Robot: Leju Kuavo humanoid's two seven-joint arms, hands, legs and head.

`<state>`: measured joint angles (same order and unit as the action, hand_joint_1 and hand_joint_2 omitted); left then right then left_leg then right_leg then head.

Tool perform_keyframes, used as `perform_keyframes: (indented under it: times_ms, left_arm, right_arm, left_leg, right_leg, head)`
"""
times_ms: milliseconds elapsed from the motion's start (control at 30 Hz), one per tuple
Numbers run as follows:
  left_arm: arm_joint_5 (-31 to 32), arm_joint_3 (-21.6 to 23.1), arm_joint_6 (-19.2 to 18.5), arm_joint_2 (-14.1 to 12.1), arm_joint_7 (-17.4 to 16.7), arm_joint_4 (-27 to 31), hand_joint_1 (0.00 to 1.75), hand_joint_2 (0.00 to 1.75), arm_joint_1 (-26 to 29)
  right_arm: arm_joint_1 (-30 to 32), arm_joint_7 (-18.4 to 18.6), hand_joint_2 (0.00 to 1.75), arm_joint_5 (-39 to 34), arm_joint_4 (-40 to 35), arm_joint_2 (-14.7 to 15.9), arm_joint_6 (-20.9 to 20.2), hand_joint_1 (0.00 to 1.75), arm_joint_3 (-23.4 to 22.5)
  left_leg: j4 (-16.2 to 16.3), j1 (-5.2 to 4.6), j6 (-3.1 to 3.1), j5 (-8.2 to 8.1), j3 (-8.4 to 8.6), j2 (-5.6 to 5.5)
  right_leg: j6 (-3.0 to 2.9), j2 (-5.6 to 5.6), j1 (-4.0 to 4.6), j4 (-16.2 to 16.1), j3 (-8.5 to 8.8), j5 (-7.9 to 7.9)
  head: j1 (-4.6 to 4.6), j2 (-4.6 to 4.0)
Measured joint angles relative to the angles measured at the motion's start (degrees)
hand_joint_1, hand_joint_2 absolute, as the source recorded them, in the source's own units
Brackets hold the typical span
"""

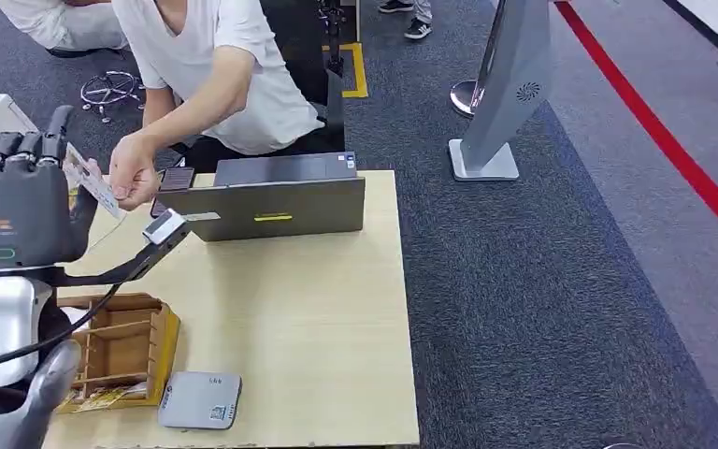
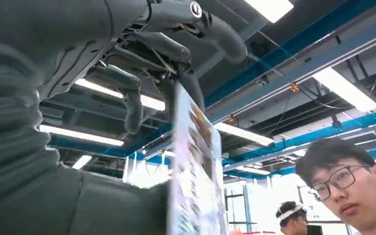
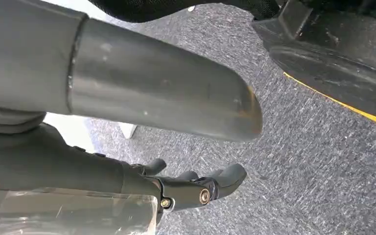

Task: Pass the card to the sensor for recognition and then transmit it.

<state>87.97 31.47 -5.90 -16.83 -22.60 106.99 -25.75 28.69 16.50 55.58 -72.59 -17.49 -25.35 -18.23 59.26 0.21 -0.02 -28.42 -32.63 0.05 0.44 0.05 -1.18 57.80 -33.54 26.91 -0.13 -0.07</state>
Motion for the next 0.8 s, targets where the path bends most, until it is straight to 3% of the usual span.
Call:
perform_keyframes:
  times_ms: [200,400,500,600,700,800]
  left_arm:
    - [0.00,0.02,-0.70,0.55,0.66,-0.11,0.00,1.75,0.24]
    - [0.00,-3.28,-1.86,5.05,6.56,4.70,0.00,1.75,7.01]
    - [0.00,-6.46,-1.90,6.53,8.37,10.24,0.00,1.75,15.21]
    - [0.00,-8.99,-1.27,6.43,7.95,13.99,0.00,1.75,25.13]
    - [0.00,-10.36,-0.96,6.36,7.23,15.83,0.00,1.75,31.39]
    - [0.00,-12.07,-5.01,6.58,7.26,16.81,0.00,1.75,37.67]
  right_arm:
    - [0.02,0.33,0.00,-0.85,-0.02,0.00,0.35,0.00,0.33]
    - [0.75,3.76,0.00,-4.66,-0.85,0.02,2.01,0.00,1.18]
    - [1.58,6.79,0.00,-7.82,-2.05,0.00,3.62,0.00,2.20]
    - [2.47,9.27,0.00,-10.58,-3.15,0.00,5.40,0.00,2.91]
    - [2.73,9.94,0.00,-11.39,-3.96,0.02,5.90,0.00,3.39]
    - [2.69,10.97,0.00,-12.24,-4.48,0.02,6.32,0.00,3.67]
  left_leg:
    - [0.00,0.00,0.00,0.00,0.00,0.00]
    - [-0.01,0.00,0.02,-0.03,-0.10,0.00]
    - [-0.03,-0.03,0.03,-0.22,0.02,0.27]
    - [-0.03,-0.02,-0.01,-0.31,0.05,0.29]
    - [-0.03,0.01,0.00,-0.31,-0.06,0.14]
    - [-0.05,0.01,-0.03,-0.39,0.00,0.20]
  right_leg:
    - [0.00,0.00,0.00,0.00,0.02,0.00]
    - [0.01,0.02,-0.01,0.00,0.02,0.01]
    - [0.01,0.26,-0.06,0.00,0.02,0.10]
    - [0.09,0.31,-0.05,0.00,-0.04,0.23]
    - [0.13,0.13,-0.01,0.00,-0.03,0.28]
    - [0.05,0.19,-0.01,0.00,0.04,0.34]
  head:
    - [0.00,0.00]
    - [0.04,0.00]
    - [0.00,0.00]
    - [-0.04,0.00]
    - [0.00,0.00]
    - [-0.02,0.00]
